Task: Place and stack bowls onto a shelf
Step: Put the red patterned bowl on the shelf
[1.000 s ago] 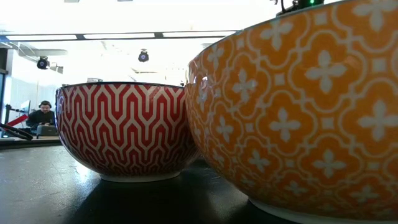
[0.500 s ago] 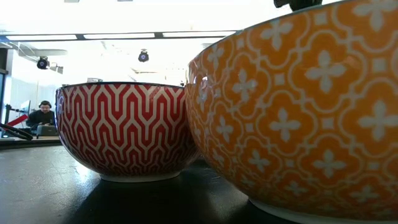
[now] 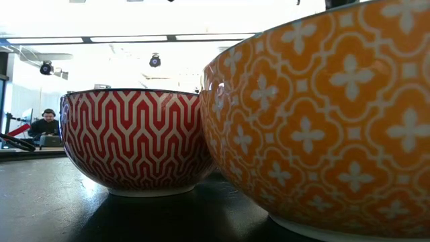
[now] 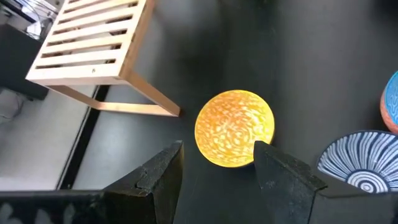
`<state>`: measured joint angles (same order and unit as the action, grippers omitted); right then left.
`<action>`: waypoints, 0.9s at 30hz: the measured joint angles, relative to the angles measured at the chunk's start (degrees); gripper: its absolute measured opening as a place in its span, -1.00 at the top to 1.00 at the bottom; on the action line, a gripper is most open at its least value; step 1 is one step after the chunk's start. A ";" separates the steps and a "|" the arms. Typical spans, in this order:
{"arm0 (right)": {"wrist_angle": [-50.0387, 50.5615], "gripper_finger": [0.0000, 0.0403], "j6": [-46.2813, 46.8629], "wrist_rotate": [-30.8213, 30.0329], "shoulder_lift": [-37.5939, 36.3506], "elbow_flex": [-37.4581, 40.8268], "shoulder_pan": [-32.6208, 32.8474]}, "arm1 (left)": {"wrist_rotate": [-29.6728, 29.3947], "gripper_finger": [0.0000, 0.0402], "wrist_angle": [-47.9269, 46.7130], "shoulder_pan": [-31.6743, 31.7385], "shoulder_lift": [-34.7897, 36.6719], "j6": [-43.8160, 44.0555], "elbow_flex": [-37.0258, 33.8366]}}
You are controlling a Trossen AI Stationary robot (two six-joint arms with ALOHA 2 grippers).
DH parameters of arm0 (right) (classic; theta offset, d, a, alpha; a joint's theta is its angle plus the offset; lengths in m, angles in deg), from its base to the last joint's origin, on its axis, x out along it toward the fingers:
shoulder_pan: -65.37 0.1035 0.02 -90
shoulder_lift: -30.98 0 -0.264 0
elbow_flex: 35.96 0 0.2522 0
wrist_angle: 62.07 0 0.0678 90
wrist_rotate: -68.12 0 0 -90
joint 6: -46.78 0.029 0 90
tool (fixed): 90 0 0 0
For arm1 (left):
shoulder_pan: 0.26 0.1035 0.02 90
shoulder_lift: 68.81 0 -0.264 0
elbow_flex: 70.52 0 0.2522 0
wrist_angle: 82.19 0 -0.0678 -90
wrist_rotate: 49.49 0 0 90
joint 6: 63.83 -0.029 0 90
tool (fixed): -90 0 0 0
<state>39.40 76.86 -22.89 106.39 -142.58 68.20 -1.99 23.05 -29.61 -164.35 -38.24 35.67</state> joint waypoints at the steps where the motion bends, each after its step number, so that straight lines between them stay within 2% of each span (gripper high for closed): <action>1: 0.06 0.39 1.85 -0.01 0.35 0.32 1.99 | 0.09 0.11 0.00 0.00 -0.05 0.26 0.00; 13: 0.02 0.39 21.64 -0.46 5.61 1.66 23.63 | 1.61 0.11 0.09 -0.13 -0.07 0.47 0.00; 21: -0.35 0.39 24.60 -0.46 11.66 1.66 33.49 | 1.57 0.11 2.08 -0.13 -0.07 1.17 0.00; 27: -0.97 0.39 25.00 -0.46 16.05 1.69 38.75 | 3.03 0.11 2.10 -0.37 -0.07 5.71 0.00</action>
<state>38.43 101.86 -23.35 122.44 -140.90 106.95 1.05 25.15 -29.98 -164.43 -32.54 35.67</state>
